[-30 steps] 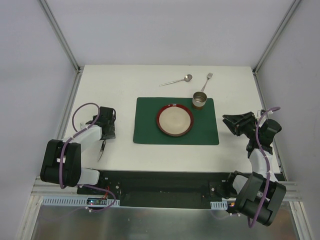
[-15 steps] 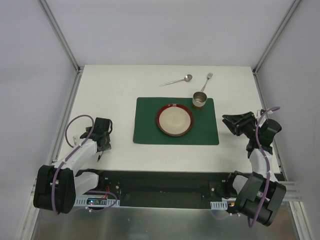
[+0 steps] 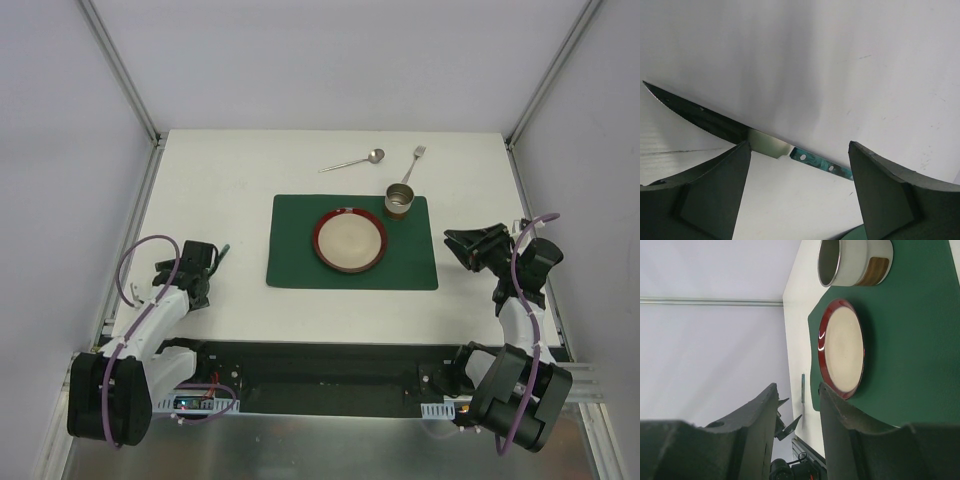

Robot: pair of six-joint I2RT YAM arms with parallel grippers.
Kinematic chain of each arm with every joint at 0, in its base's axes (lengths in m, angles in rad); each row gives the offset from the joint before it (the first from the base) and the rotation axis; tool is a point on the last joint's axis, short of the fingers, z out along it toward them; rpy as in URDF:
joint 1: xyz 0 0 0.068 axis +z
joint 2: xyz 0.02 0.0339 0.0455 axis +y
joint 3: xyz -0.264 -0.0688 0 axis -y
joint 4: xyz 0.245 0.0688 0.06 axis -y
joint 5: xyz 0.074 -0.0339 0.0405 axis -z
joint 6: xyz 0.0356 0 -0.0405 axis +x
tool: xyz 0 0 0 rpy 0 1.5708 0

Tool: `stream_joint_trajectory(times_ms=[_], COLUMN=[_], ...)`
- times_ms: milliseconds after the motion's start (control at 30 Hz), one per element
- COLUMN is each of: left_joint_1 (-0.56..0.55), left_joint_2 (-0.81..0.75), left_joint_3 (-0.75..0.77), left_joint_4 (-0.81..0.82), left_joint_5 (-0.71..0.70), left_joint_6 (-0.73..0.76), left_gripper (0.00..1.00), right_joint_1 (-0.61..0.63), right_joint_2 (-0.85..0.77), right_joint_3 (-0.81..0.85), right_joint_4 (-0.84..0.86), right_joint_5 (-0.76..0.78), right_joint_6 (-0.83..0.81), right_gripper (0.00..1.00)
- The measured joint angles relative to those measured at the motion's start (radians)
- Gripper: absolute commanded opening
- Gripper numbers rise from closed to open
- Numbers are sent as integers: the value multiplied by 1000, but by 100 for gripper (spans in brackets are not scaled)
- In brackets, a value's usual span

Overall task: Set the dinner table for one person
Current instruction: Pick up the knife at the center of the board.

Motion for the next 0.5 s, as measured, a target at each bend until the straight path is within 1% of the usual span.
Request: stream_joint_trajectory(times_ms=[500], left_joint_1=[36], left_joint_2=[69], left_joint_3=[43], left_joint_4=[-8], left_joint_5=[-42], left_joint_6=[53], left_gripper=[79], right_joint_1=[0], right_joint_2=[-20], right_joint_3=[-19], right_joint_4=[-1], right_joint_5=[-6], right_joint_6=[0], right_gripper=[41])
